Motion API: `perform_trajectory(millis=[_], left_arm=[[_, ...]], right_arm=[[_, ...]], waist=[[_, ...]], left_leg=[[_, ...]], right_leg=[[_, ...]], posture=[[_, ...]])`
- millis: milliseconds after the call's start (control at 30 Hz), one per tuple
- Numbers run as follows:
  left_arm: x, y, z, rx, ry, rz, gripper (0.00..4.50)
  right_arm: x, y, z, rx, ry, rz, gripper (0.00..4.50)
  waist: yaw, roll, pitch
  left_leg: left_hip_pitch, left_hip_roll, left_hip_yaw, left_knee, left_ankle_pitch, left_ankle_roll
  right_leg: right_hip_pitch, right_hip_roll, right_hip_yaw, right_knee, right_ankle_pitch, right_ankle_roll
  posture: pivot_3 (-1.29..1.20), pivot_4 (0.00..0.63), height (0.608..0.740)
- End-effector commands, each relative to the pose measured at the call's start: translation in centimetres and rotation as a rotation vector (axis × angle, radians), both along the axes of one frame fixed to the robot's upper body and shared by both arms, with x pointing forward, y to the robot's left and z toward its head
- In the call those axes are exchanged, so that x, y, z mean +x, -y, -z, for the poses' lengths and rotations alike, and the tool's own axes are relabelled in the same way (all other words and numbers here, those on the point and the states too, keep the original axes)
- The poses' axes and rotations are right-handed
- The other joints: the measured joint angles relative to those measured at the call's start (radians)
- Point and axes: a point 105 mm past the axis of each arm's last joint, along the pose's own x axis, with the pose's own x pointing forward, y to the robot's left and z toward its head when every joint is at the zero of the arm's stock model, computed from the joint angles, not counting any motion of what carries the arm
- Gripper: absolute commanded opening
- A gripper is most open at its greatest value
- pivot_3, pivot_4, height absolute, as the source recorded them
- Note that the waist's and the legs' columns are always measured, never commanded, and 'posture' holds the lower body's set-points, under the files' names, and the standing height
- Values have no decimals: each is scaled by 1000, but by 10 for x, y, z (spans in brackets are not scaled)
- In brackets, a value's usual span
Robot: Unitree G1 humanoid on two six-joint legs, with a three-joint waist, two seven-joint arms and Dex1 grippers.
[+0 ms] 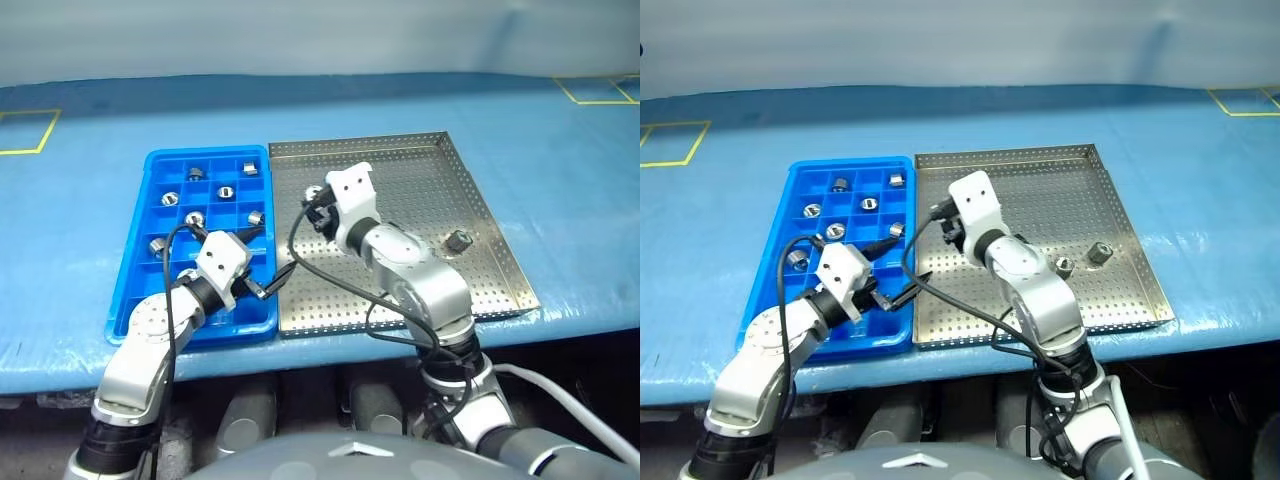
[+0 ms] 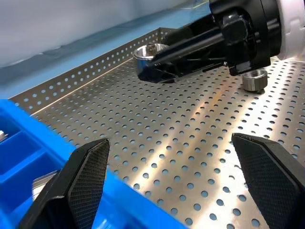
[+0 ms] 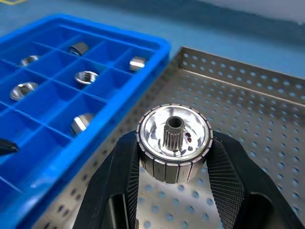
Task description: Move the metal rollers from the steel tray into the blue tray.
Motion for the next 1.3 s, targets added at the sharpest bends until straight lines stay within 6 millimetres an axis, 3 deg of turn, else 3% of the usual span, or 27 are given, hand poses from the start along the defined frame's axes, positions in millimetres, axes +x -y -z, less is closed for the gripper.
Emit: perform_trajectory(millis=[33, 233, 433, 633, 800, 1067, 1200, 1300], left_arm=[[-11, -9, -24, -15, 118, -50, 4500], [-31, -32, -24, 12, 122, -165, 4500], [-43, -46, -23, 29, 118, -254, 4500], [-48, -47, -23, 24, 114, -286, 4500], [-48, -44, -24, 13, 112, -285, 4500], [-42, -39, -23, 5, 109, -256, 4500], [-39, -35, -23, -1, 104, -224, 4500], [-35, -30, -26, -4, 113, -191, 4500]], right_arm=[[-4, -31, -12, 33, 44, -116, 1691], [-12, -68, 1, 23, 16, -260, 1691], [-9, -88, 13, 17, -15, -341, 1691], [-1, -100, 24, -3, -37, -372, 1691], [5, -98, 39, -16, -85, -358, 1691], [6, -81, 46, -19, -103, -330, 4383], [7, -73, 39, -17, -61, -300, 4451], [9, -52, 18, 34, 2, -231, 4451]], waist=[[14, 0, 0], [55, 0, 0], [91, 1, 0], [120, 1, 1], [138, 1, 1], [144, 1, 1], [143, 1, 1], [143, 2, 1]], left_leg=[[0, 0, 0, 0, 0, 0], [0, 0, -1, -1, 0, 0], [0, 0, -3, -1, 1, -2], [0, 0, -4, -2, 1, -2], [0, 0, -4, -2, 1, -3], [0, 1, -4, -3, 1, -4], [0, 0, -4, -3, 1, -4], [0, 0, -5, -3, 1, -4]], right_leg=[[0, 0, 0, 0, 1, -2], [0, 0, -1, -1, -3, -3], [0, 1, -3, 0, -6, -7], [0, 2, -4, 0, -7, -8], [-1, 2, -4, 0, -7, -8], [-1, 4, -4, 0, -8, -9], [0, 3, -4, 0, -8, -9], [0, 3, -4, 0, -8, -9]], posture=[[182, 150, 740], [280, 150, 740], [350, 150, 740], [379, 150, 740], [381, 150, 740], [335, 150, 740], [298, 150, 740], [268, 150, 740]])
